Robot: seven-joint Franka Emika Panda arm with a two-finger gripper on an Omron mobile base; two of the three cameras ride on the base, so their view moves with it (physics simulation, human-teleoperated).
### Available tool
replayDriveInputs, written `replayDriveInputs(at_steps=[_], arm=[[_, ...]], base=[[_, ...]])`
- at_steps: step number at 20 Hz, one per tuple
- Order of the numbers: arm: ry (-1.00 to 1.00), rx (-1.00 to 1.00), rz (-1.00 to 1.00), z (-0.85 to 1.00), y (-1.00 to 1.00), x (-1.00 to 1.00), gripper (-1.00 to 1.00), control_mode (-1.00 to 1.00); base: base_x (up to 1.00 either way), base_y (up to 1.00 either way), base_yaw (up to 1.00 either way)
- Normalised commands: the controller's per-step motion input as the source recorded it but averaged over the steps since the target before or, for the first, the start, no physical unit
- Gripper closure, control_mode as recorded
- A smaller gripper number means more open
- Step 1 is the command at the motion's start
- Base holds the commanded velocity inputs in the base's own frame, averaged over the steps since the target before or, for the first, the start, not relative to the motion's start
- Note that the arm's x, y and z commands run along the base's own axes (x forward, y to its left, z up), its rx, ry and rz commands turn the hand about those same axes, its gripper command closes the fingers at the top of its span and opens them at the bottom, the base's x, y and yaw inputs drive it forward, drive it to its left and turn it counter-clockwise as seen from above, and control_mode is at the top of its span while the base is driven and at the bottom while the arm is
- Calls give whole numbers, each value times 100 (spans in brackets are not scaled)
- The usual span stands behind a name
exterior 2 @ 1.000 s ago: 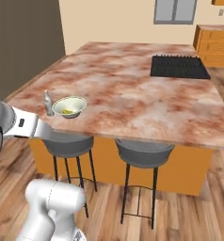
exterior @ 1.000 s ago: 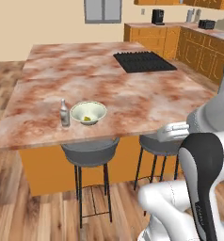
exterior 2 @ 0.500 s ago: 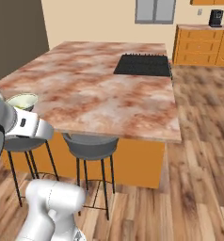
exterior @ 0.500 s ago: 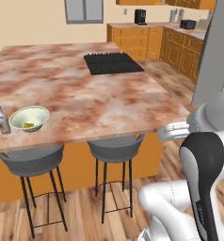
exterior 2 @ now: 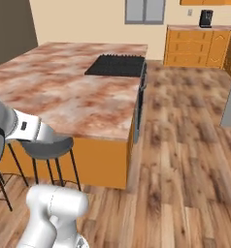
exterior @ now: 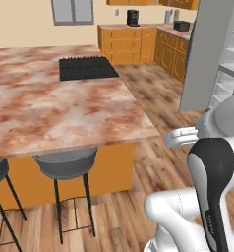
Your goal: There is a bowl on the dining counter. Grab a lemon wedge from the fridge and place it in the bowl. Then get the liquor bottle and glass cup from the cabinet and place them next to the bowl.
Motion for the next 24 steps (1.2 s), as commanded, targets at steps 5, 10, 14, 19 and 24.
replayDriveInputs(at_steps=[5, 10, 14, 19, 24], arm=[[0, 0, 0, 0, 0, 0, -100, 100], [0, 0, 0, 0, 0, 0, -100, 100], [0, 0, 0, 0, 0, 0, -100, 100], [0, 0, 0, 0, 0, 0, -100, 100], [0, 0, 0, 0, 0, 0, -100, 100]], base=[[28, -100, 0], [50, -100, 0], [81, -100, 0], [100, -89, 0], [100, -57, 0]])
